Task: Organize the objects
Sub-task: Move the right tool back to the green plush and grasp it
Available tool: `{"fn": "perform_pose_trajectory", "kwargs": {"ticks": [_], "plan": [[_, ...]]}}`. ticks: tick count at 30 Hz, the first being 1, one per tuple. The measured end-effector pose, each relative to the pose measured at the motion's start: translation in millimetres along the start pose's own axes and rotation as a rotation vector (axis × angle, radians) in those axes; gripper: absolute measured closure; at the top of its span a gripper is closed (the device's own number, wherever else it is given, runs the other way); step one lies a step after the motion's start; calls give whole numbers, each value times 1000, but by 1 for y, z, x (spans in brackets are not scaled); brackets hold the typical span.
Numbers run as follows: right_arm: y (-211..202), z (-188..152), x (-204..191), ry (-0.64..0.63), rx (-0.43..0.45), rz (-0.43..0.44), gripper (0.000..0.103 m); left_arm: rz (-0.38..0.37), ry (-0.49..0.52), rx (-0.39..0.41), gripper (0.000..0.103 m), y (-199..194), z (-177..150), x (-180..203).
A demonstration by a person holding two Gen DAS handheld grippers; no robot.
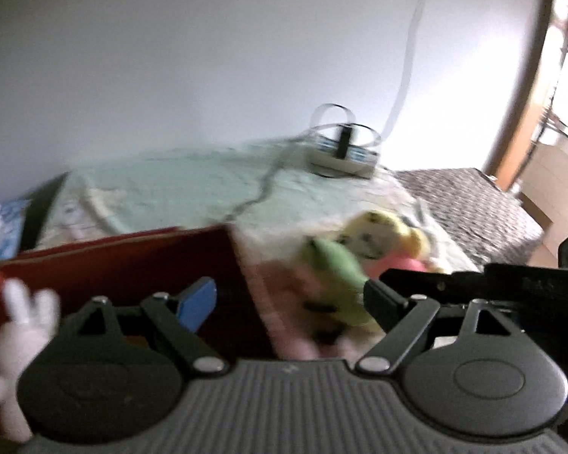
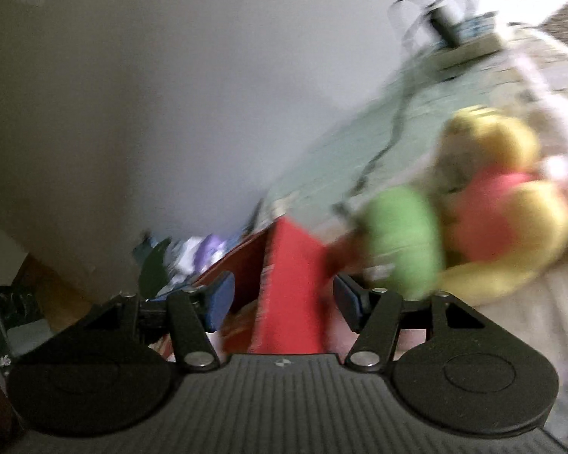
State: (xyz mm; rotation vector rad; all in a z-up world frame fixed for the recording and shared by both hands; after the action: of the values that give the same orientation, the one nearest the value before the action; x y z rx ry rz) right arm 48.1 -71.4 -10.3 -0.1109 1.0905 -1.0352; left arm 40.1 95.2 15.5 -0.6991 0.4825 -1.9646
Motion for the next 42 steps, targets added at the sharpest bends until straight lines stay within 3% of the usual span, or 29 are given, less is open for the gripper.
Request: {"fn": "perform_pose_trajectory", "kwargs": {"ticks": [6, 14, 21, 25, 28, 31, 37, 42], "plan": [[-19, 23, 46, 62, 33, -49, 41, -53, -8, -61, 12, 49, -4, 37], [-4, 45, 64, 47, -4, -45, 41, 24, -117, -115, 12, 99, -8, 27], [34, 57, 63, 30, -62, -24, 40, 67, -172, -168, 19, 127, -14, 11], [60, 57, 57, -35, -83, -53, 40, 51, -202, -204, 20, 144, -18, 0], [76, 54, 49, -143, -81, -104, 35, 11, -226, -216, 30, 153, -18, -3], [90, 49, 44, -244, -84, -152, 34, 3, -214, -223, 32, 160, -21, -5], [111, 43, 52, -251, -136, -166, 51, 21, -189, -228, 37, 167, -24, -4], [104, 44, 53, -257, -141, -154, 55, 14, -165, -223, 36, 166, -21, 0]]}}
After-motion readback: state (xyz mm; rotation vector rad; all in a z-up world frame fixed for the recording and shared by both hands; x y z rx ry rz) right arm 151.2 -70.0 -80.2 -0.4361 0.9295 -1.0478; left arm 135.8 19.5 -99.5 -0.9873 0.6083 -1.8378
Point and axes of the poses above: each gripper's, at about its wrist camera, not at the fingertips, and y roughly the way its jaws point, x to its right, z to its top, the point moved 8 cm from there along y, roughly the way its jaws point, and after that the axes turned 13 degrees about -z, right-handed, at the moved point
